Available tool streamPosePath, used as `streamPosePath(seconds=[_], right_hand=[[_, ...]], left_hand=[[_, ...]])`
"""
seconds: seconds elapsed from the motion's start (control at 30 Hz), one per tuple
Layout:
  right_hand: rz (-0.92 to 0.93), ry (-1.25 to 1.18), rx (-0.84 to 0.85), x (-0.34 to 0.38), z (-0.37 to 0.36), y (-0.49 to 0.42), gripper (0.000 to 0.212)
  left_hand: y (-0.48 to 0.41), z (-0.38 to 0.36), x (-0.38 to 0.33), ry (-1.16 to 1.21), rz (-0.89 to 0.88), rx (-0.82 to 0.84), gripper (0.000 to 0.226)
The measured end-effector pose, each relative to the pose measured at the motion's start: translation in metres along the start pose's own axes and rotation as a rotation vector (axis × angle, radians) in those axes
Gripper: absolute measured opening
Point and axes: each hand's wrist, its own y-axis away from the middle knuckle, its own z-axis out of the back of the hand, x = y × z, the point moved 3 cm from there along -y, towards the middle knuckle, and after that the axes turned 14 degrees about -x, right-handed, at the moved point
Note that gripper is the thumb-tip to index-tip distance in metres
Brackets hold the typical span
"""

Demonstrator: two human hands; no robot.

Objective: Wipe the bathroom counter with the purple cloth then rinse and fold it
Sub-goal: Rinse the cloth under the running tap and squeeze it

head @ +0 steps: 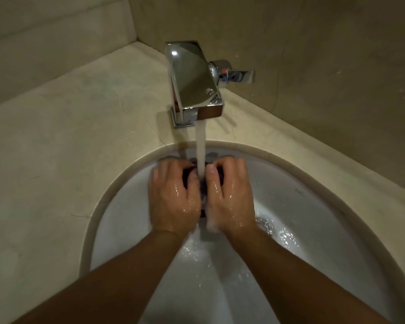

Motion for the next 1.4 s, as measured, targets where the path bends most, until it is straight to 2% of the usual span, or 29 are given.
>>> streamPosePath(seconds=[0.1,0.2,0.3,0.37,0.43,0.53,0.67,0.8,0.97,1.1,1.17,1.23,1.3,1.4], right_hand=[[-0.172,-0.101,0.08,-0.005,-0.004,0.009,0.033],[-0.325,-0.068,0.079,-0.021,-0.017,0.021,0.035],[-0.285,0.047,0.009,-0.025,-0.024,0.03,0.025],[-0.236,0.106,-0.009,-0.028,-0.027,0.034,0.019],[-0.149,0.128,-0.022,-0.031,-0.031,0.035,0.026],[-0.087,0.182,0.004,-0.038,-0.041,0.033,0.036],[-0.145,0.221,-0.023,-0.039,-0.034,0.027,0.042],[-0.221,0.229,0.064,-0.046,-0.03,0.015,0.047],[-0.182,0.314,0.181,-0.048,-0.03,0.007,0.054],[-0.174,0.29,0.226,-0.048,-0.025,0.005,0.056],[-0.191,0.151,0.153,-0.038,-0.021,0.005,0.056],[-0.161,0.025,0.022,-0.028,-0.015,0.001,0.045],[-0.132,-0.041,-0.094,-0.016,-0.01,-0.004,0.039],[-0.22,-0.172,-0.214,-0.004,-0.008,-0.006,0.034]], left_hand=[[0.005,-0.002,0.006,-0.042,0.003,0.008,0.027],[0.018,-0.008,0.008,-0.101,0.05,-0.011,0.031],[0.024,-0.009,0.013,-0.095,0.053,-0.01,0.029],[0.029,-0.009,0.014,-0.112,-0.096,0.007,0.034],[0.035,-0.01,0.015,-0.195,-0.268,0.01,0.038],[0.031,-0.012,0.018,-0.282,-0.186,0.027,0.038],[0.032,-0.019,0.02,-0.398,-0.16,0.048,0.028],[0.029,-0.027,0.01,-0.442,-0.029,0.085,0.016],[0.023,-0.028,-0.001,-0.438,-0.01,0.141,0.037],[0.02,-0.027,-0.008,-0.32,0.029,0.137,0.038],[0.015,-0.027,-0.003,-0.306,0.005,0.138,0.041],[0.008,-0.027,-0.001,-0.294,-0.031,0.123,0.045],[0.001,-0.021,-0.008,-0.268,-0.064,0.04,0.041],[0.0,-0.008,-0.009,-0.244,-0.102,-0.029,0.033]])
